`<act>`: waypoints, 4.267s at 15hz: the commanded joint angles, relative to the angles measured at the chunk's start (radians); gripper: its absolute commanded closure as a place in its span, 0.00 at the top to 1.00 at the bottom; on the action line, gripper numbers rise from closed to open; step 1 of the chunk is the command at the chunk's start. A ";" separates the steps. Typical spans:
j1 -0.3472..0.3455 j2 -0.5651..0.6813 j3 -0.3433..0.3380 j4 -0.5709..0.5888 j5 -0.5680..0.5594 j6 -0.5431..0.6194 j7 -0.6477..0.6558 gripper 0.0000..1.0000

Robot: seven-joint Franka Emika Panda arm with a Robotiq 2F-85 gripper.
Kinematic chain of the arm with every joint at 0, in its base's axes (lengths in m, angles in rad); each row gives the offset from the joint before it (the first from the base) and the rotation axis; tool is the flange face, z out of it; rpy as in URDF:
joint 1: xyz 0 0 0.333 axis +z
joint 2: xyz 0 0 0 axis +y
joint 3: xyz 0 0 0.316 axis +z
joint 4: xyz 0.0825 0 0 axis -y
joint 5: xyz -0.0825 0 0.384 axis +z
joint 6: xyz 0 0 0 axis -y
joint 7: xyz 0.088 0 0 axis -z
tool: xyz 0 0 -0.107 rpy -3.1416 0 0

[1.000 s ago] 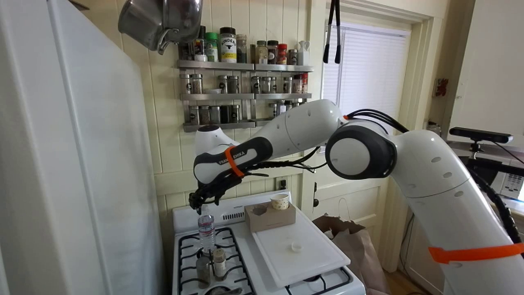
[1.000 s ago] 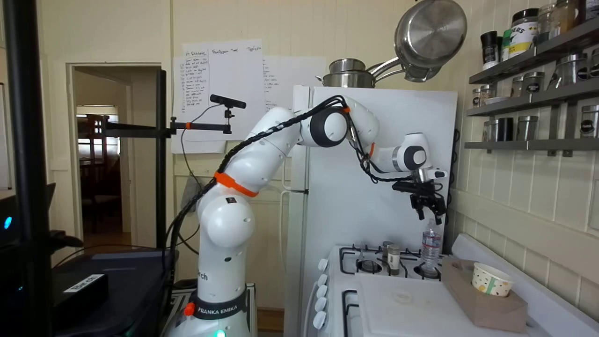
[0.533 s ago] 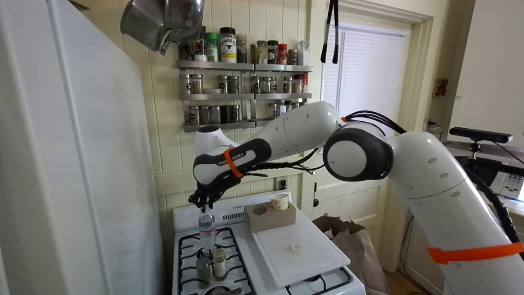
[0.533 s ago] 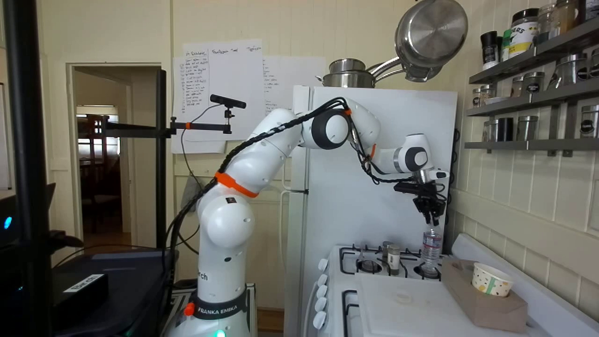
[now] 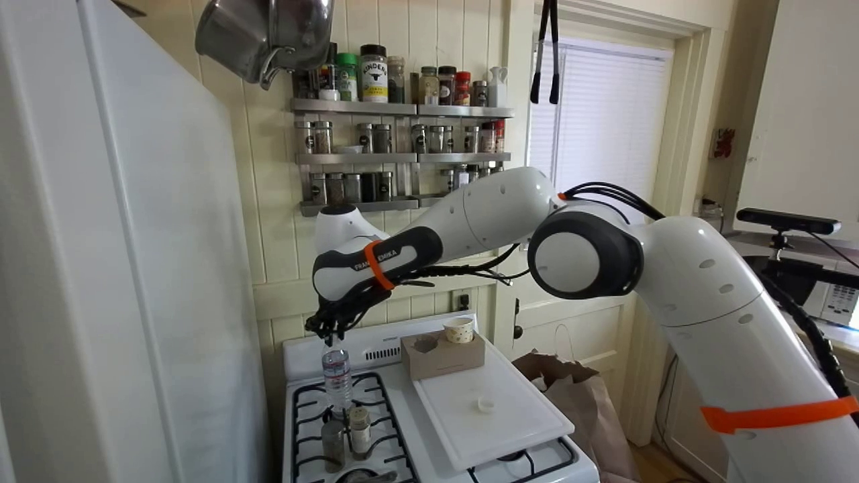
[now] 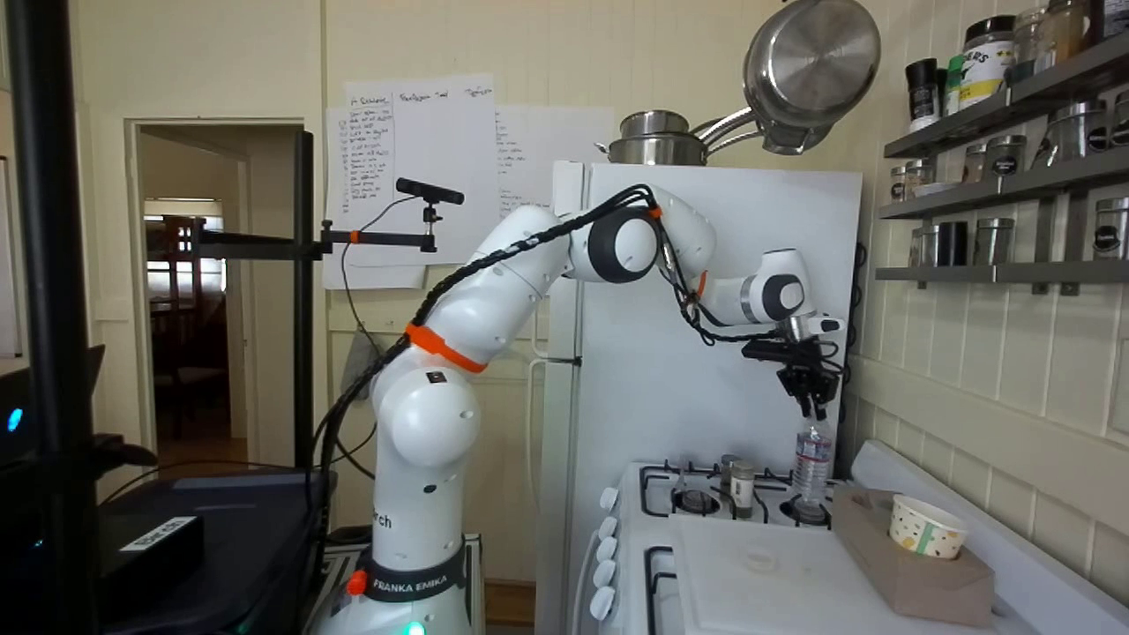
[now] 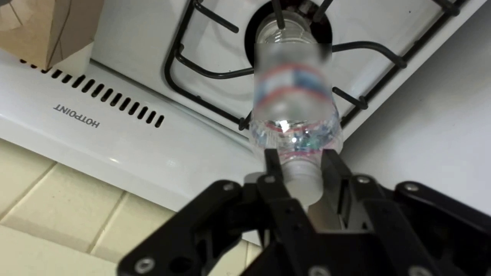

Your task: Take the spice bottle off of the tray and put the water bottle on the tray

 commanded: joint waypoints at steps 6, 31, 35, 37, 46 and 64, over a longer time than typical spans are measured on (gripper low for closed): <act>0.100 -0.281 -0.030 -0.150 -0.185 -0.029 0.134 0.08; -0.234 -0.857 0.117 -0.803 -0.194 -0.127 0.810 0.08; -0.283 -0.841 0.106 -0.845 -0.202 -0.123 0.867 0.08; -0.305 -0.829 0.109 -0.862 -0.264 -0.086 0.942 0.08; -0.310 -0.728 0.080 -0.856 -0.352 -0.031 1.109 0.08; -0.294 -0.893 0.073 -0.821 -0.189 -0.056 0.873 1.00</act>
